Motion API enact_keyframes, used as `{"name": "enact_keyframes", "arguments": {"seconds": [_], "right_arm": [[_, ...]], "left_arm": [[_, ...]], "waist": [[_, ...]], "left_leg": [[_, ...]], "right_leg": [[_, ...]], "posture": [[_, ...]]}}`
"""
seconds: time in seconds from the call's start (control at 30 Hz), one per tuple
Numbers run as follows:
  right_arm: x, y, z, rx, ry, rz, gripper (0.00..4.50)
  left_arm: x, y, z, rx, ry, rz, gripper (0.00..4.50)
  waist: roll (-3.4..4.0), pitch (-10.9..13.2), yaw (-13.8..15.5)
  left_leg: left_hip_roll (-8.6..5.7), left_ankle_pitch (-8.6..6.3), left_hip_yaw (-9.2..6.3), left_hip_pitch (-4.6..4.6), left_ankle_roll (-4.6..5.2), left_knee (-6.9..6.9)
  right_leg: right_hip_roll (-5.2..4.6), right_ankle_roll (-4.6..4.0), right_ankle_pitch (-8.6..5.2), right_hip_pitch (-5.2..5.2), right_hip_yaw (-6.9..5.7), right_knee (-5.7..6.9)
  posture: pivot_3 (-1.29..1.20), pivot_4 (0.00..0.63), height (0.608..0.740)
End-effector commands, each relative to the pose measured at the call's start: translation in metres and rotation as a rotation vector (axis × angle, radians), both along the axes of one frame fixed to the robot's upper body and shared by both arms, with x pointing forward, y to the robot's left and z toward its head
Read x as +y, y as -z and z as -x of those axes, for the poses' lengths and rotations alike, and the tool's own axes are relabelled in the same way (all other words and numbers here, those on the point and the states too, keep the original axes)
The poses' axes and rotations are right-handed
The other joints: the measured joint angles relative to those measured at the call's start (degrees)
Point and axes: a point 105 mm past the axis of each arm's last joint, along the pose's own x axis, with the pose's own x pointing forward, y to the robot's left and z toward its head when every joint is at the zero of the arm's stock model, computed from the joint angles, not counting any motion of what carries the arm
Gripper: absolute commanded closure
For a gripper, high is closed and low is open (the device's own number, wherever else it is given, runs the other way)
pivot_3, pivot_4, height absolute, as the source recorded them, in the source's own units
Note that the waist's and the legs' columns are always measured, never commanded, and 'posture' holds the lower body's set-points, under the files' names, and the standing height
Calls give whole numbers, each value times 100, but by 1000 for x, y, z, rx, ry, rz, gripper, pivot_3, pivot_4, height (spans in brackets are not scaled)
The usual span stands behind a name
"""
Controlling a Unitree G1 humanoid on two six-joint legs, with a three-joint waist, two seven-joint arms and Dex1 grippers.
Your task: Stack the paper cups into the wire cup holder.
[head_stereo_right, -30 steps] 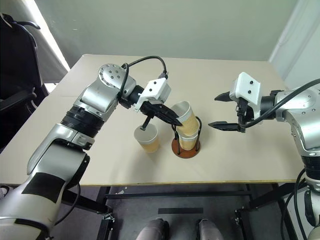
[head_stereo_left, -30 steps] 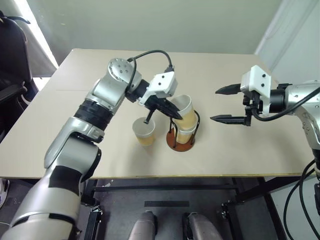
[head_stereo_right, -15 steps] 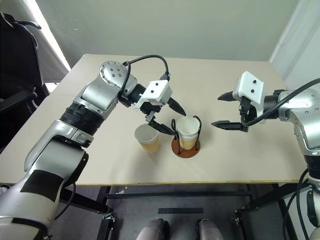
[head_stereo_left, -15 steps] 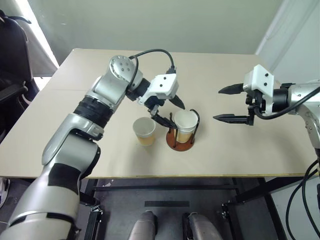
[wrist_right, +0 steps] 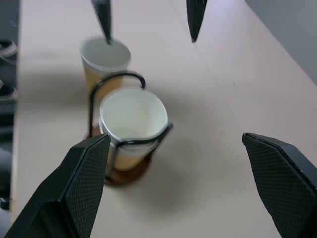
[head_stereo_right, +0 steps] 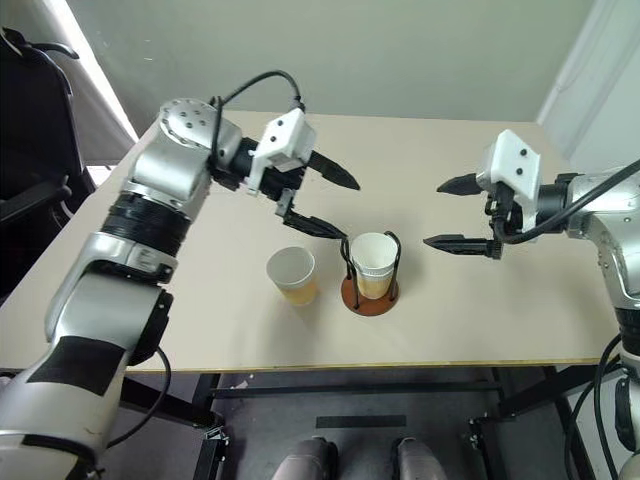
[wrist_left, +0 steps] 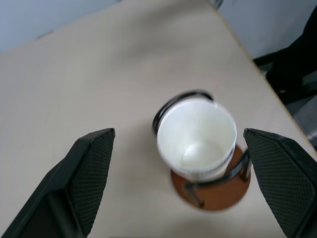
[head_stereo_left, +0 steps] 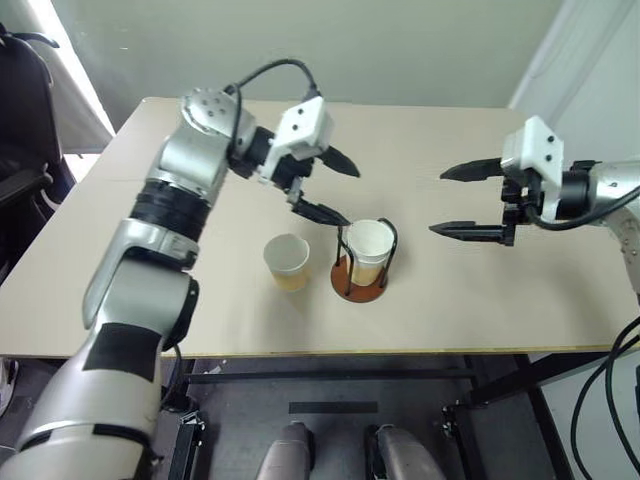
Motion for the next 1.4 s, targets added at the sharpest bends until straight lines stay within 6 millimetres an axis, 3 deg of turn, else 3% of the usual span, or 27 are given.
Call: {"name": "enact_keyframes", "arguments": {"seconds": [0.03, 0.23, 0.37, 0.63, 1.07, 1.27, 1.4], "right_arm": [[5, -21, 19, -36, -78, -19, 146], [0, -16, 21, 5, -62, 7, 146], [-3, -15, 22, 27, -54, 9, 146], [-3, -17, 21, 28, -55, 18, 146], [-3, -15, 17, 25, -40, 13, 146], [-8, -7, 13, 18, -16, 36, 146], [-11, -5, 11, 9, -6, 45, 146]], "left_arm": [[16, -18, 11, -48, 13, -47, 32], [40, -4, 28, -72, 23, -225, 32], [55, 16, 30, -107, 33, -375, 32], [66, 53, 44, -17, 67, -473, 32], [76, 79, 29, -30, 33, -563, 32], [72, 93, 25, -36, 51, -577, 32], [68, 93, 24, -47, 61, -563, 988]], "waist": [[0, 0, -5], [0, 0, 19], [1, 0, 36], [1, 0, 11], [2, -1, 11], [2, -1, 15], [2, -1, 13]], "left_leg": [[0, 0, 0, 0, 0, 0], [0, 0, -1, -4, -1, -10], [-3, -1, -1, -2, 0, -10], [-3, 0, -1, 1, -1, -15], [-3, 0, -2, 2, -2, -20], [-4, 0, -2, 3, -2, -20], [-3, -1, -2, 1, -2, -19]], "right_leg": [[0, -1, -1, 0, 0, -1], [-1, -9, -7, -6, 0, -3], [-4, -12, -8, -5, -1, 0], [-3, -18, -11, -10, -1, 7], [-4, -25, -14, -12, -1, 10], [-4, -24, -14, -11, -1, 10], [-5, -21, -11, -11, -1, 10]], "posture": [[0, 150, 740], [0, 150, 740], [0, 150, 740], [0, 150, 740], [0, 150, 740], [0, 150, 740], [0, 150, 740]]}}
